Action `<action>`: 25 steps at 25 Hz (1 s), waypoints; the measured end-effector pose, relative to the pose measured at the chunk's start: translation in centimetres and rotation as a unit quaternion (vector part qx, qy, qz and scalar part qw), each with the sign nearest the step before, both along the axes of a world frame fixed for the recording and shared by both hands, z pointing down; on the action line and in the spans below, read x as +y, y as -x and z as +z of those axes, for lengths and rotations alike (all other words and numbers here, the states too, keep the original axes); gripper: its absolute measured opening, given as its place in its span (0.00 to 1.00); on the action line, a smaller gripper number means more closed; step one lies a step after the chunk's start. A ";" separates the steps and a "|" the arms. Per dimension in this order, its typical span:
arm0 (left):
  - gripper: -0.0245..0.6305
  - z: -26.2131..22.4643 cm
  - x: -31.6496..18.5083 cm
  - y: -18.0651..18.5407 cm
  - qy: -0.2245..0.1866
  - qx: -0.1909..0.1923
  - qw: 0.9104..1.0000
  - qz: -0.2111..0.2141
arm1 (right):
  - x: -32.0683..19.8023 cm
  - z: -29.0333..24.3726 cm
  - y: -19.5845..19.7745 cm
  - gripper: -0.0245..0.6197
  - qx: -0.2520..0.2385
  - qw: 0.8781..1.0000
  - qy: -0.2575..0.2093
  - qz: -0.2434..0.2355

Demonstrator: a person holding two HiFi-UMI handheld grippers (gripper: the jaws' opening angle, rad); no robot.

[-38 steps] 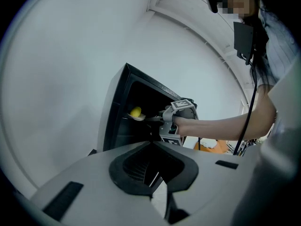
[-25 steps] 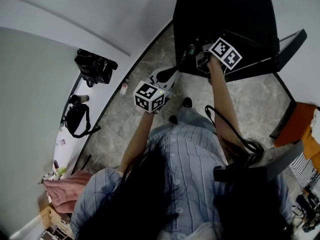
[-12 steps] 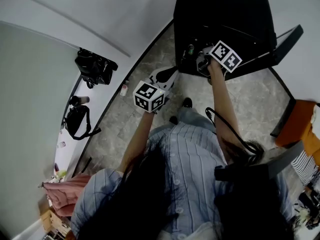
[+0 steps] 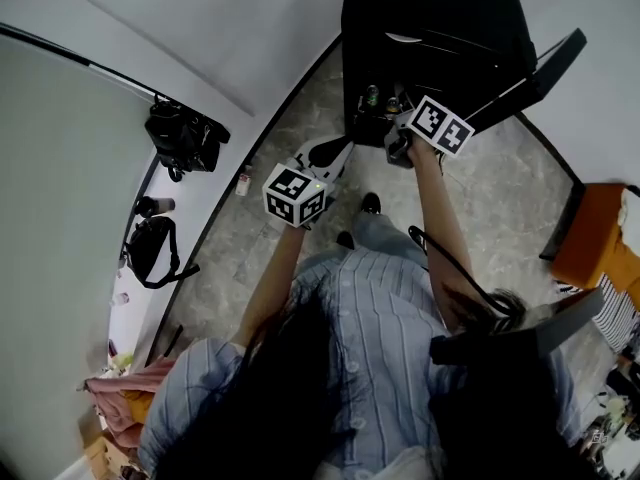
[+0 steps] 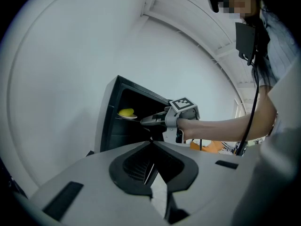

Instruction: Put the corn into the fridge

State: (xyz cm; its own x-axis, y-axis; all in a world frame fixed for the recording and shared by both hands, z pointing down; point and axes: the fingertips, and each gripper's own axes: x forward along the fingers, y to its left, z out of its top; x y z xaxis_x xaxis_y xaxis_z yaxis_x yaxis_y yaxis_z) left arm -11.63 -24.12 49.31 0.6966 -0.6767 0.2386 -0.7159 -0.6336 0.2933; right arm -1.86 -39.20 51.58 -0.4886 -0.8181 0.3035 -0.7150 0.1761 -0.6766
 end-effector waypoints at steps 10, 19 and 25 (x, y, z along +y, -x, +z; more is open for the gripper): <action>0.07 0.2 6.1 -0.2 -0.004 -0.002 1.000 0.017 | 8.4 0.3 1.0 0.10 0.014 0.999 -0.001 -0.032; 0.07 -0.2 11.3 -1.2 -0.013 0.007 0.999 0.032 | 16.3 -0.3 1.3 0.10 0.012 0.998 -0.005 -0.056; 0.07 -0.6 13.7 -2.1 -0.017 0.023 0.999 0.043 | 20.3 -0.4 0.6 0.10 0.015 0.998 -0.001 -0.060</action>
State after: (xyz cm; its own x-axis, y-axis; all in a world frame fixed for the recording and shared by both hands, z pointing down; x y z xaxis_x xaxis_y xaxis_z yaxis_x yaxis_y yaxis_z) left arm -9.49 -10.46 48.70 0.7618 -0.6213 0.1835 -0.6452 -0.7021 0.3013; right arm -2.45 -18.88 51.23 -0.5729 -0.7555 0.3177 -0.7094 0.2629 -0.6540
